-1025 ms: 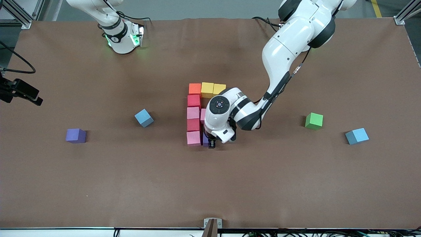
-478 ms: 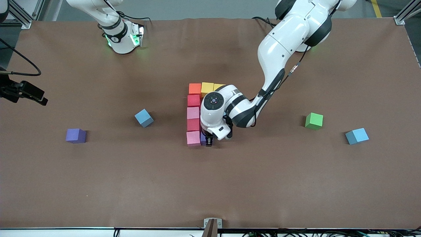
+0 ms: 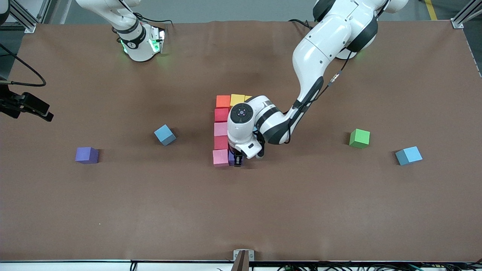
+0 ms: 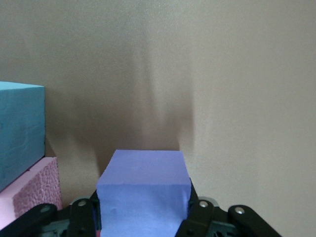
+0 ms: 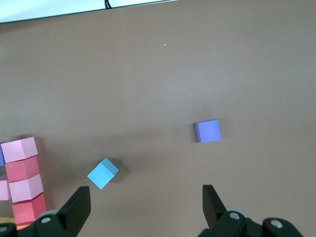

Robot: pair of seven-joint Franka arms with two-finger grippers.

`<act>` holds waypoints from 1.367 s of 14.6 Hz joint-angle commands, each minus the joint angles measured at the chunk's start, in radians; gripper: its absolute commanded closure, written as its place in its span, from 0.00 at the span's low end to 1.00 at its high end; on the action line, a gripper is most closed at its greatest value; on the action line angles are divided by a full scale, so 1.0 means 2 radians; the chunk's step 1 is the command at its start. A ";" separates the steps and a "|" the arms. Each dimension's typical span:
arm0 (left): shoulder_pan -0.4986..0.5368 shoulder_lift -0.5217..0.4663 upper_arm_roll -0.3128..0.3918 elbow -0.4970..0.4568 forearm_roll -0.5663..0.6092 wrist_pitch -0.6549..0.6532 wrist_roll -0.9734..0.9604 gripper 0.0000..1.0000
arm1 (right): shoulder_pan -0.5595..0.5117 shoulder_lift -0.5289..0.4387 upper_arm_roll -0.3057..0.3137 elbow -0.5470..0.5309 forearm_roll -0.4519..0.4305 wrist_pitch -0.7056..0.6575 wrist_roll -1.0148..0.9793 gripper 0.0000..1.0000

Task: Arrange 11 blocks into digit 3

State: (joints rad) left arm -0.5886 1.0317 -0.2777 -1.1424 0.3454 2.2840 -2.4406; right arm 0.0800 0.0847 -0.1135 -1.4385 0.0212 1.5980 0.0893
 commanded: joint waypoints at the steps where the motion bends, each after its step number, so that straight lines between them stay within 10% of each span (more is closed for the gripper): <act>1: -0.011 0.019 0.006 0.004 -0.012 0.015 -0.008 0.62 | 0.004 -0.014 -0.002 -0.012 -0.007 0.004 -0.002 0.00; 3: -0.011 0.015 0.006 0.004 -0.011 0.020 -0.002 0.06 | 0.005 -0.014 -0.002 -0.012 -0.008 0.004 -0.002 0.00; 4: -0.011 0.014 0.006 0.004 -0.010 0.023 -0.002 0.00 | 0.005 -0.014 -0.002 -0.012 -0.008 0.004 -0.002 0.00; 14: 0.025 -0.084 0.001 -0.007 -0.009 -0.058 0.049 0.00 | 0.005 -0.014 -0.002 -0.012 -0.006 0.004 -0.002 0.00; 20: 0.108 -0.155 0.000 -0.046 -0.011 -0.166 0.254 0.00 | 0.005 -0.014 -0.002 -0.012 -0.003 0.004 -0.002 0.00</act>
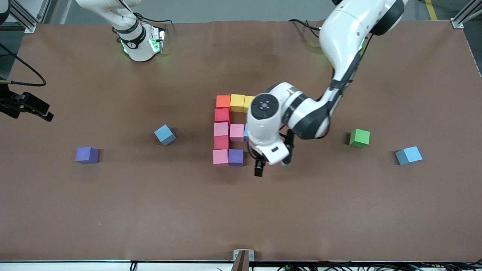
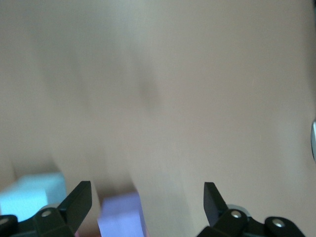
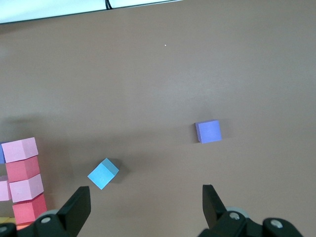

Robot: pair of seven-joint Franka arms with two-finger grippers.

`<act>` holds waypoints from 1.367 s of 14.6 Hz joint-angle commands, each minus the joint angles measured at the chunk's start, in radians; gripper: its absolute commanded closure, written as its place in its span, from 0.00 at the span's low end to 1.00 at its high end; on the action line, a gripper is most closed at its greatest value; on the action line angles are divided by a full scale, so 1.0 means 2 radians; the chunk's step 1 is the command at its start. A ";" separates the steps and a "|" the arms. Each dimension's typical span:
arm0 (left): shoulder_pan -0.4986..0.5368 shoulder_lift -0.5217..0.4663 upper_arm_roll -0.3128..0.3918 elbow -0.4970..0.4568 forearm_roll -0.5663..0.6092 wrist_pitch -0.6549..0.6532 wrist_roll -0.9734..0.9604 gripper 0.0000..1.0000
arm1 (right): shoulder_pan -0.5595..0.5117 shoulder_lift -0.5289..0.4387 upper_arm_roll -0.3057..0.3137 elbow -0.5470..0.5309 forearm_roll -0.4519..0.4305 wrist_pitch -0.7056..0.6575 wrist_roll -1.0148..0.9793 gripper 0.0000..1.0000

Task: Arrange 11 blocks into digit 3
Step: 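Move the left gripper to the green block and grasp it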

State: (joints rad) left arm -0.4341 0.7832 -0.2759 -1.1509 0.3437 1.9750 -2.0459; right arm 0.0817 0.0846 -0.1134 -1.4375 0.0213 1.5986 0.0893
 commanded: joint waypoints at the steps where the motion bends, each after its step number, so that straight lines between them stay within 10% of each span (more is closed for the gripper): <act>1: 0.060 -0.047 -0.002 -0.076 -0.008 -0.016 0.097 0.00 | 0.004 -0.014 -0.002 -0.012 -0.004 0.004 -0.002 0.00; 12: 0.291 -0.252 -0.011 -0.487 -0.005 0.216 0.561 0.00 | 0.004 -0.014 -0.002 -0.009 -0.006 0.002 0.001 0.00; 20: 0.349 -0.241 -0.031 -0.529 -0.010 0.222 0.857 0.04 | 0.004 -0.015 -0.002 -0.008 -0.009 0.003 0.003 0.00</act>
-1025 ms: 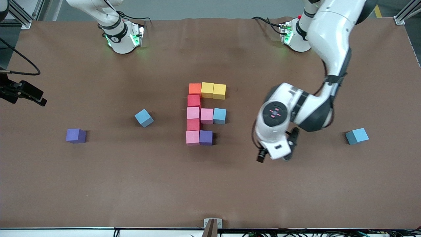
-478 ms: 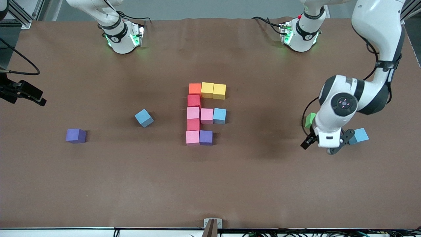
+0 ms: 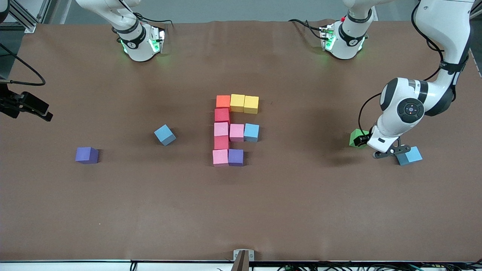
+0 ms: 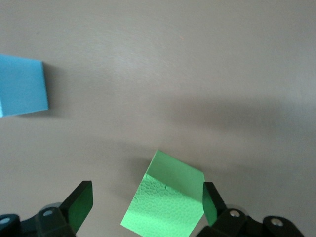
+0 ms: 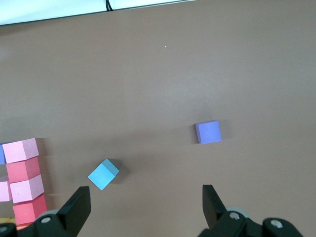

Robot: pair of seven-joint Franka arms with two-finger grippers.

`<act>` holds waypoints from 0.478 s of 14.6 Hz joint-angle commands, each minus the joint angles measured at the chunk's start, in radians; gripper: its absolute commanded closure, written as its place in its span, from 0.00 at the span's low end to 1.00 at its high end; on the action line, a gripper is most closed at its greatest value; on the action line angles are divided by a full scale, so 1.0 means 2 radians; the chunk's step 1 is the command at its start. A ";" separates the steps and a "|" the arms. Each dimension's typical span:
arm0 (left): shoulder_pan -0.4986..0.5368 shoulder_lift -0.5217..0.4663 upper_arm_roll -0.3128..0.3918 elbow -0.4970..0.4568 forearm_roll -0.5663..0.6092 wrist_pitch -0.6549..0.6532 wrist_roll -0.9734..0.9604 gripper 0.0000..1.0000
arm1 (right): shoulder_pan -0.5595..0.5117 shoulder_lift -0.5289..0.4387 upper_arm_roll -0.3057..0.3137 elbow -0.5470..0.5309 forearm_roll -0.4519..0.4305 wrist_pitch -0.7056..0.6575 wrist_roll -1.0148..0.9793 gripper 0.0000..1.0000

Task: Arrange 11 blocks into digit 3
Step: 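Move the left gripper to the green block and grasp it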

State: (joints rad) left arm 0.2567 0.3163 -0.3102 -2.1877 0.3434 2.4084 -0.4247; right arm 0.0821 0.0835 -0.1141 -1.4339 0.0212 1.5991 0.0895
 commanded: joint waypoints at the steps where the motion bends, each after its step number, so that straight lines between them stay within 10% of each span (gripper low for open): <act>1: 0.004 -0.007 -0.014 -0.011 -0.010 0.005 0.082 0.05 | 0.003 -0.014 -0.002 -0.009 -0.009 0.003 0.003 0.00; 7: 0.005 0.020 -0.014 -0.009 -0.010 0.005 0.188 0.05 | 0.003 -0.013 -0.002 -0.006 -0.005 0.001 0.003 0.00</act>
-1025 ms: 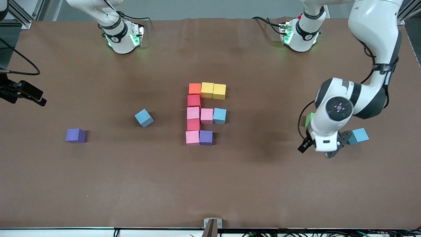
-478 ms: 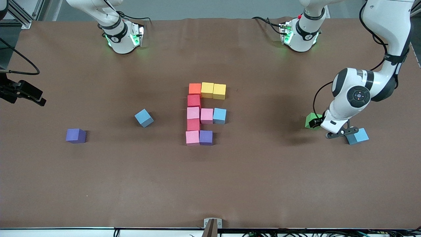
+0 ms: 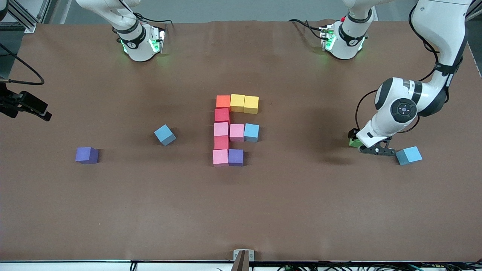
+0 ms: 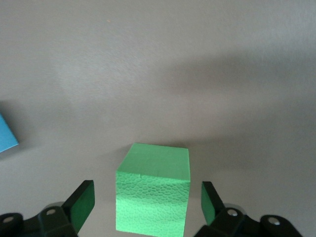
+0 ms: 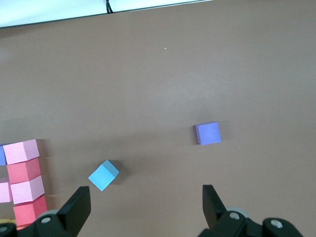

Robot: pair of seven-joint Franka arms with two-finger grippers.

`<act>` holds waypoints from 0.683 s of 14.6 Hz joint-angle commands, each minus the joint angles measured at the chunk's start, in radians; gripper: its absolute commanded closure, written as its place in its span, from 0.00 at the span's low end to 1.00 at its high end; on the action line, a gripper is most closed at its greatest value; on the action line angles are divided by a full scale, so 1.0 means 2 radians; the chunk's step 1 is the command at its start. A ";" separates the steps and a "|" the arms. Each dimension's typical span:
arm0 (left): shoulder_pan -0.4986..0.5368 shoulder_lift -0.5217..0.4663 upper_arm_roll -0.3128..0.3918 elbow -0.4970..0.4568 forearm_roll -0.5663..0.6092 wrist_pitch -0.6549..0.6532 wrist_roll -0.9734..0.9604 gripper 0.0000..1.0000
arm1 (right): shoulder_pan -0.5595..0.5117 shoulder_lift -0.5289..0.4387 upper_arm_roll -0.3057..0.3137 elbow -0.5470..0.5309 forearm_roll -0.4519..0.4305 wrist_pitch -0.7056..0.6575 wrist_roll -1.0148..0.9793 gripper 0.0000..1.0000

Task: Arrange 11 blocks into digit 3
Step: 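Move the left gripper to the green block and grasp it, then carry the green block to the shape beside purple with the left gripper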

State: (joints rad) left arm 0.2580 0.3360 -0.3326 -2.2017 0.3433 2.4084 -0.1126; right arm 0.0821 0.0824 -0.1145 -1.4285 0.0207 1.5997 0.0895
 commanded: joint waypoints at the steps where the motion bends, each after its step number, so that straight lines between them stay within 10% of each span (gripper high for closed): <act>1: 0.006 0.014 -0.002 -0.002 -0.010 0.005 0.042 0.09 | 0.004 -0.014 -0.002 -0.009 -0.005 -0.001 0.002 0.00; 7: 0.011 0.025 -0.003 0.022 -0.019 -0.004 0.013 0.84 | 0.002 -0.014 -0.002 -0.006 -0.002 -0.003 0.004 0.00; 10: 0.007 0.035 -0.032 0.071 -0.052 -0.016 -0.050 0.89 | 0.005 -0.014 -0.001 -0.005 -0.002 -0.004 0.004 0.00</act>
State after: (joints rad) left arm 0.2827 0.3905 -0.3621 -2.1368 0.2831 2.4089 -0.1370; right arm 0.0825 0.0816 -0.1150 -1.4236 0.0208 1.5977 0.0896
